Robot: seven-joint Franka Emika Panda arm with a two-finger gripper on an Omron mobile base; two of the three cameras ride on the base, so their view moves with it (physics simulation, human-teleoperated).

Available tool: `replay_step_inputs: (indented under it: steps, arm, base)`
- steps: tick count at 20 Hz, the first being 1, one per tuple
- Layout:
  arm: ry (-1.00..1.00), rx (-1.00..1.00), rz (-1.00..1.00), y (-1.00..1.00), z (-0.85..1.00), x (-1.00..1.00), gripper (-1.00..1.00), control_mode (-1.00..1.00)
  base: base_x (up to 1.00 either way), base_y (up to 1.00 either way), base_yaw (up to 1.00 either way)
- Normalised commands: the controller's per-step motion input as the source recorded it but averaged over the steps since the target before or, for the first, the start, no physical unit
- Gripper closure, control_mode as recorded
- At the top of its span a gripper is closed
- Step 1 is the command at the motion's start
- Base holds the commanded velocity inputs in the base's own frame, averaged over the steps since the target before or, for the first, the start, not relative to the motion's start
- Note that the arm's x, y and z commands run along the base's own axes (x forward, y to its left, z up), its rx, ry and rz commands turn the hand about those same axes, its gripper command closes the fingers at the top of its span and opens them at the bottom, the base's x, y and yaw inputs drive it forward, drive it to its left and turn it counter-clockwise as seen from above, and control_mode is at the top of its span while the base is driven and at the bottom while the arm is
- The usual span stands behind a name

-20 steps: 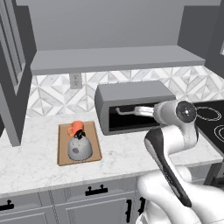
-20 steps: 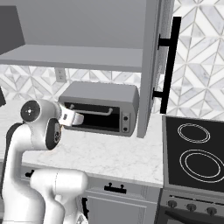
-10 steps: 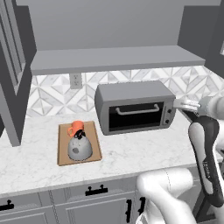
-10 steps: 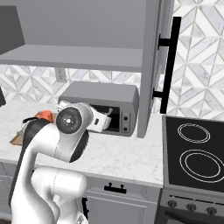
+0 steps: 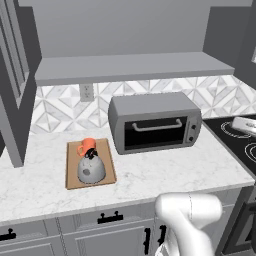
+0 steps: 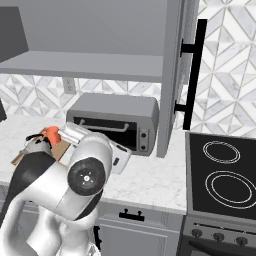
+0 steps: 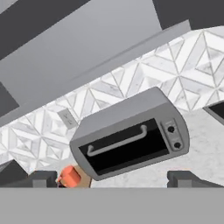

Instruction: Pick the kettle from the counter and place it on the tray. Then pick the mug from the cabinet and place it on the tray. Then close the cabinet doors.

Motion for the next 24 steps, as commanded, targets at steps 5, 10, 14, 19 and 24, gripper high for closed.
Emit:
replay_step_inputs:
  steps: [5, 10, 14, 19, 24]
  arm:
    - [-0.27, 0.15, -0.08, 0.49, -0.54, -0.26, -1.00, -1.00]
    - [-0.32, 0.20, 0.00, 0.21, -0.48, -0.18, -1.00, -1.00]
    - [-0.42, 0.23, 0.00, 0.00, -0.38, -0.13, -1.00, -1.00]
    - [-0.37, 0.18, 0.06, -0.21, -0.17, 0.05, -1.00, -1.00]
    - [-0.25, 0.17, 0.08, -0.31, -0.06, 0.31, -1.00, -1.00]
  base:
    - [0.00, 0.00, 0.00]
    - [0.00, 0.00, 0.00]
    - [0.00, 0.00, 0.00]
    - [0.00, 0.00, 0.00]
    - [0.00, 0.00, 0.00]
